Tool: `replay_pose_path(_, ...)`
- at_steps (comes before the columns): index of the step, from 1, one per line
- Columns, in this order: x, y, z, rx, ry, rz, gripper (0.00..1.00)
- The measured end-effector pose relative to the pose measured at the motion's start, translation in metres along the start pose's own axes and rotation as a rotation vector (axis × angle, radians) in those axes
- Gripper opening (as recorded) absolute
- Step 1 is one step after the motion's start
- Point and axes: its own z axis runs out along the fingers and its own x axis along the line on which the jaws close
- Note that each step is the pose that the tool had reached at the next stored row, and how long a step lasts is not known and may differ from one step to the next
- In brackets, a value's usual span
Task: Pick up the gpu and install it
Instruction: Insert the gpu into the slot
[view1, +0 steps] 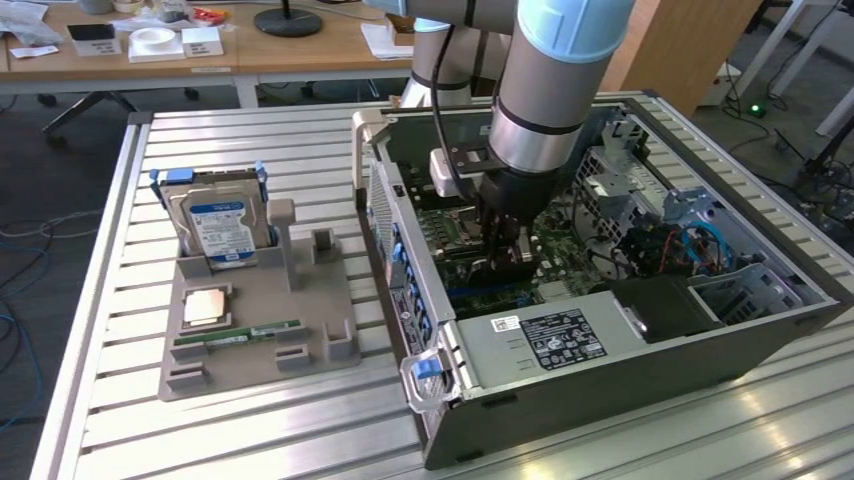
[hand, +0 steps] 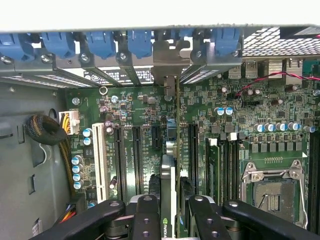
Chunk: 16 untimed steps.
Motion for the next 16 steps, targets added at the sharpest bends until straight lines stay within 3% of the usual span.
replay_pose_path(16,-0.0002,0.0001,0.0000,0.0001,0.0000,0.000,0.27)
